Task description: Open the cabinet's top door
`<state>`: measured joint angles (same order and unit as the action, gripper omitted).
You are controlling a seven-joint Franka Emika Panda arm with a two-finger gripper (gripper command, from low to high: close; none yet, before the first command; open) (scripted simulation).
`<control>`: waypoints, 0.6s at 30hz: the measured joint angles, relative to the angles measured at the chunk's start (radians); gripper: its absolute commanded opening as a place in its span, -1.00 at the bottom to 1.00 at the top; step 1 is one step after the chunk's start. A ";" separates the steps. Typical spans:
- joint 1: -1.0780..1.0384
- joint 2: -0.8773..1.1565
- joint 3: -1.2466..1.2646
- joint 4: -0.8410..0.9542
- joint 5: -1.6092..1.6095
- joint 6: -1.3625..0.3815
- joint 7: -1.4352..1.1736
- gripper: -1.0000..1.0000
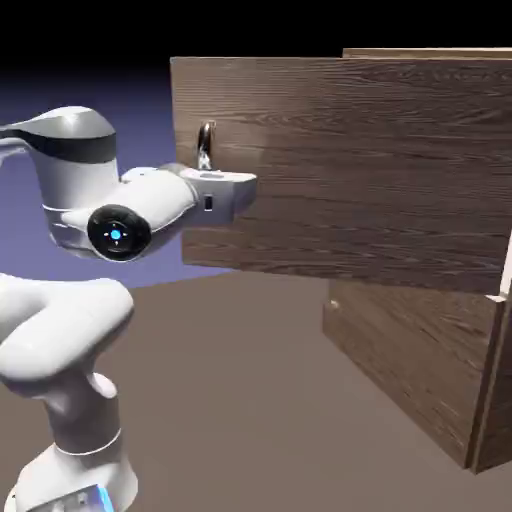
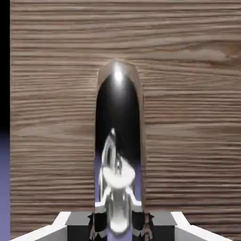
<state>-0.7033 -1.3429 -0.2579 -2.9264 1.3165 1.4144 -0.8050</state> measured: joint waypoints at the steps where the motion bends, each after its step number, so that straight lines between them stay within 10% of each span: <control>1: 0.008 0.033 -0.036 0.019 -0.036 -0.023 -0.017 -1.00; 18: 0.424 0.616 -0.626 0.557 -0.483 -0.463 -0.282 -1.00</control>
<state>-0.2794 -0.7265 -0.8840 -2.3698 0.8340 0.9517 -1.0875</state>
